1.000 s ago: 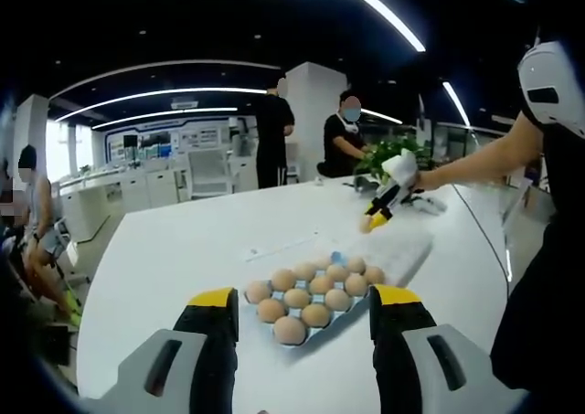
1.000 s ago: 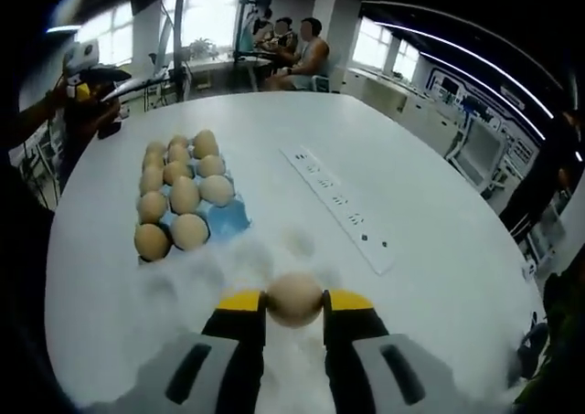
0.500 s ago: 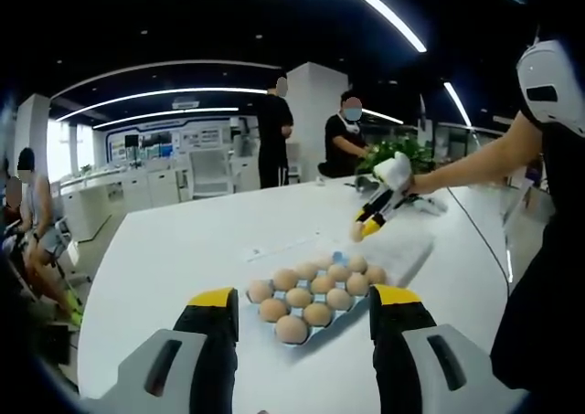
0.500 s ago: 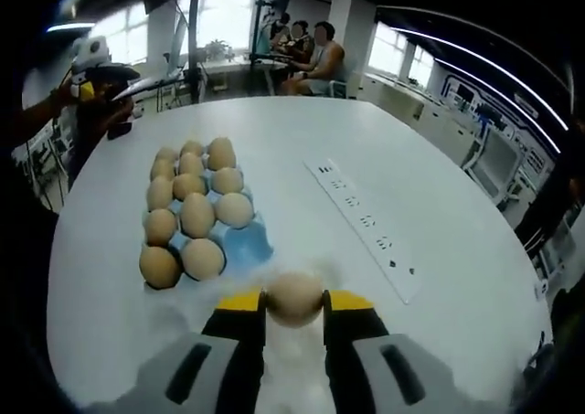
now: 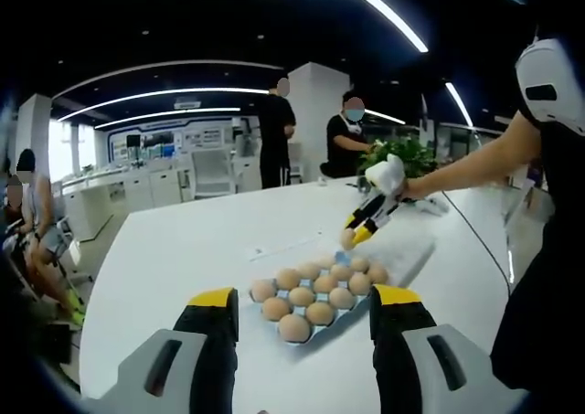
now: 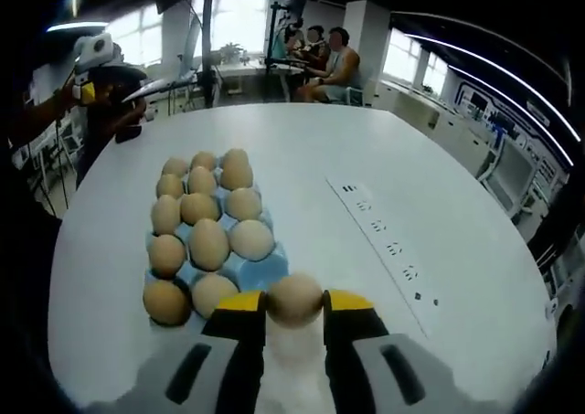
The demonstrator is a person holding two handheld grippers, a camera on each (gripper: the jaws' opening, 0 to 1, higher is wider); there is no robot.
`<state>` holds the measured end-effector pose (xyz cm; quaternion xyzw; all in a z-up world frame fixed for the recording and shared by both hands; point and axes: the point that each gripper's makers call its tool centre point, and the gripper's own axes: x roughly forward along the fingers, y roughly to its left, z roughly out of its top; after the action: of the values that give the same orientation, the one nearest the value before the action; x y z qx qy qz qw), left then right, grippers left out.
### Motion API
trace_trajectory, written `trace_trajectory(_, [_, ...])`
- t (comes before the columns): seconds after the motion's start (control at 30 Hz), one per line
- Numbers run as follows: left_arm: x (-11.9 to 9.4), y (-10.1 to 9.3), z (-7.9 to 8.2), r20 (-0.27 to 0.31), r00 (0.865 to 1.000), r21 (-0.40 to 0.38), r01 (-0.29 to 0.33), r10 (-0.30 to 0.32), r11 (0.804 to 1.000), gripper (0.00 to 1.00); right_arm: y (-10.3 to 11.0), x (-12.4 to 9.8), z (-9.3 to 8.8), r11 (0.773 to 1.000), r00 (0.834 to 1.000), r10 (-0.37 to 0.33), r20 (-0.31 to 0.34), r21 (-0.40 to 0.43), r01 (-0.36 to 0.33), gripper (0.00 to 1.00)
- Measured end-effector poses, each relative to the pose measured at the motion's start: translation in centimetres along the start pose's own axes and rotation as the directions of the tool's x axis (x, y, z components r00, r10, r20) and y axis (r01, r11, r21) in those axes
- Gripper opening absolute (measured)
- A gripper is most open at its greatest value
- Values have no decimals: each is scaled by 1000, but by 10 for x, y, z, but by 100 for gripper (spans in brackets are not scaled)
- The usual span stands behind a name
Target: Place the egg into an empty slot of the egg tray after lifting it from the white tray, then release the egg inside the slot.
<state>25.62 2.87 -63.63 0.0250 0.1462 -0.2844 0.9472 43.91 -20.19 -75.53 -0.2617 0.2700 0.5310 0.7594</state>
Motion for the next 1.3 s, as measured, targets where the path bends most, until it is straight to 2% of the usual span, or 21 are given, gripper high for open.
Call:
trace_trajectory(0.27, [0,0,0,-1,1000,0,0,0,1000,58,10,15,4,999,999,31,-8,-11,-31,24])
trace_trajectory(0.57, [-2,1,-3,-9,1000,-4,-7,7,1000,58,20,30,-4,998,997,65,-44,-13,-65,24])
trace_trajectory(1.3, [-1,2,-5,-11,1000,-8,-6,6,1000,58,19,37,-7,995,995,92,-47,44,-90,25])
